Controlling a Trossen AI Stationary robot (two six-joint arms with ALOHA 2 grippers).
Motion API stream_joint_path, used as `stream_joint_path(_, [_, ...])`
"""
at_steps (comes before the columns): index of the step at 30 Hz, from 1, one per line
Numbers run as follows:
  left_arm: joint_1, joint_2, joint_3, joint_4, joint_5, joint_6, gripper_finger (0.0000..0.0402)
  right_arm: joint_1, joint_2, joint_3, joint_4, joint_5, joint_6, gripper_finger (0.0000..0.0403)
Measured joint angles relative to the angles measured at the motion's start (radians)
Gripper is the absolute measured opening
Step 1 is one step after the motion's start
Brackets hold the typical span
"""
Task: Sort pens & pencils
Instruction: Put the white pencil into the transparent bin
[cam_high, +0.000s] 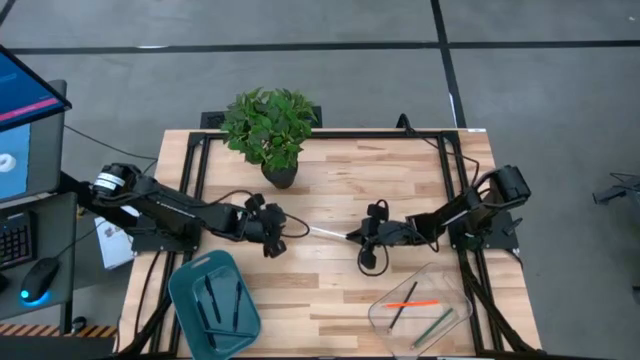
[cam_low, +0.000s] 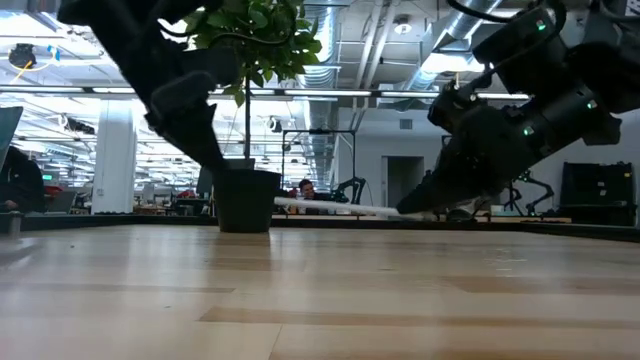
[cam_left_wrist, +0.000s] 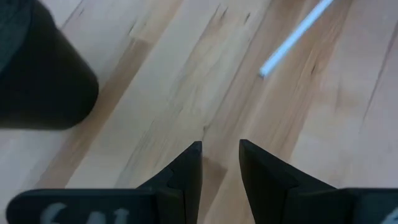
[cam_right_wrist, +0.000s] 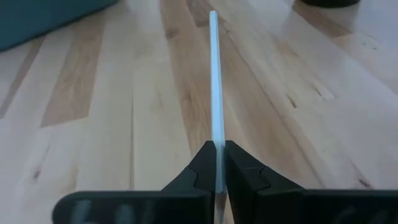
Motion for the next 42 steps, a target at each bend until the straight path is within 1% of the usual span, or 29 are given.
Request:
stream_joint_path(4, [-0.038,0.0,0.0,-0.057,-0.069,-0.041,0.0098,0.006,-0.088,0.0,-0.08,0.002,-0.018,0.0043])
stream_joint_path(13, [-0.155,-0.086,0.0,-0.214,-0.263,-0.188,0.0098,0.044,-0.409,0.0,-0.359,0.005,-0.041,0.0043])
stream_joint_path(18, [-0.202,-0.124,0.0,-0.217,-0.307,-0.208,0.0098,0.065,-0.567,0.0,-0.457,0.005,-0.042,0.0043])
stream_joint_path(22, [-0.212,-0.124,0.0,-0.211,-0.344,-0.21,0.0098,0.066,-0.666,0.0,-0.511,0.005,-0.042,0.0043])
stream_joint_path(25, [-0.211,-0.118,0.0,-0.201,-0.355,-0.209,0.0098,0.066,-0.714,0.0,-0.536,0.006,-0.046,0.0043])
stream_joint_path(28, [-0.211,-0.117,0.0,-0.174,-0.387,-0.193,0.0098,0.066,-0.741,0.0,-0.543,0.003,-0.049,0.0043])
stream_joint_path(32, [-0.211,-0.116,0.0,-0.157,-0.422,-0.159,0.0098,0.086,-0.759,0.0,-0.548,-0.069,-0.028,0.0043])
stream_joint_path(35, [-0.21,-0.116,0.0,-0.159,-0.441,-0.153,0.0098,0.127,-0.773,0.0,-0.549,-0.127,-0.016,0.0043])
stream_joint_path(42, [-0.177,-0.116,0.0,-0.158,-0.442,-0.16,0.0098,0.273,-0.835,0.0,-0.566,-0.184,-0.016,0.0043])
